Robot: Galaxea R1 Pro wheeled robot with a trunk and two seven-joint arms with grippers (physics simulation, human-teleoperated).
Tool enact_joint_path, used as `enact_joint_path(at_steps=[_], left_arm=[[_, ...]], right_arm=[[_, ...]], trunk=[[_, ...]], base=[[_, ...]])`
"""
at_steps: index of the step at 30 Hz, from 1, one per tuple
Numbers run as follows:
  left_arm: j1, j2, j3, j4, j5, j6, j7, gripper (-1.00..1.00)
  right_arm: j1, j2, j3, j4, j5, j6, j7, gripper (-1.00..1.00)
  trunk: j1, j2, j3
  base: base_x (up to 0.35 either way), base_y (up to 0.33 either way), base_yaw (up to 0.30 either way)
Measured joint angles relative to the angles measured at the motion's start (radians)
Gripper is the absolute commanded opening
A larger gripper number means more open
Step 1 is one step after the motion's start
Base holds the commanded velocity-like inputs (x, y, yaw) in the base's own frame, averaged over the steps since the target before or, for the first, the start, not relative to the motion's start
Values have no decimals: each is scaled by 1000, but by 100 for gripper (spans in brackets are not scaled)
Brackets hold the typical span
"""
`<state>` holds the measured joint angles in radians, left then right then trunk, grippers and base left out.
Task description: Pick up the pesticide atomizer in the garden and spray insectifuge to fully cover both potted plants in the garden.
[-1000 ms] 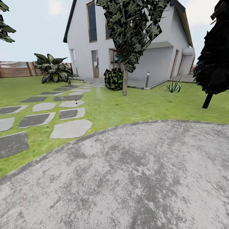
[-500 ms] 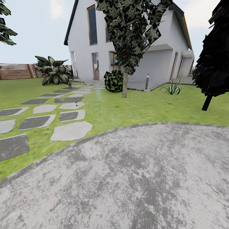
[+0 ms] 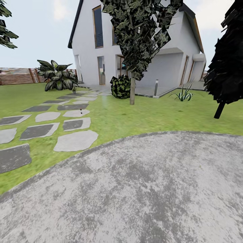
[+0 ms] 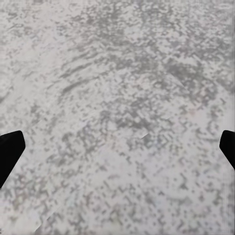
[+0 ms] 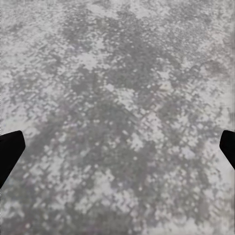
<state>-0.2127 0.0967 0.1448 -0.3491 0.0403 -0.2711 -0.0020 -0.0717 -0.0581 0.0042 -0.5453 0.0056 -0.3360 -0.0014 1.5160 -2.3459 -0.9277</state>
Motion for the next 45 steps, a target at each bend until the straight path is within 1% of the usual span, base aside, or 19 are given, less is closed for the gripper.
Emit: enact_joint_path(at_steps=[4, 7, 14, 17, 28, 45], left_arm=[[0, 0, 0, 0, 0, 0, 0, 100], [0, 0, 0, 0, 0, 0, 0, 100], [0, 0, 0, 0, 0, 0, 0, 100], [0, 0, 1, 0, 0, 0, 1, 100], [0, 1, 3, 1, 1, 1, 1, 100], [0, 2, 5, 2, 1, 1, 3, 100]], right_arm=[[0, 0, 0, 0, 0, 0, 0, 100], [0, 0, 0, 1, 0, 0, 0, 100], [0, 0, 0, 2, 1, 0, 0, 100], [0, 0, 0, 2, 1, 0, 0, 100], [0, 0, 0, 2, 0, 0, -1, 100], [1, 0, -1, 1, 0, 0, 0, 100]], trunk=[[-15, 28, 13], [-27, 49, 22], [-27, 49, 22], [-27, 49, 22], [-28, 49, 22], [-28, 49, 22]], base=[[0, 0, 43], [0, 0, 222], [5, 0, 268], [158, 0, 278], [321, 0, 260], [340, 0, 14]])
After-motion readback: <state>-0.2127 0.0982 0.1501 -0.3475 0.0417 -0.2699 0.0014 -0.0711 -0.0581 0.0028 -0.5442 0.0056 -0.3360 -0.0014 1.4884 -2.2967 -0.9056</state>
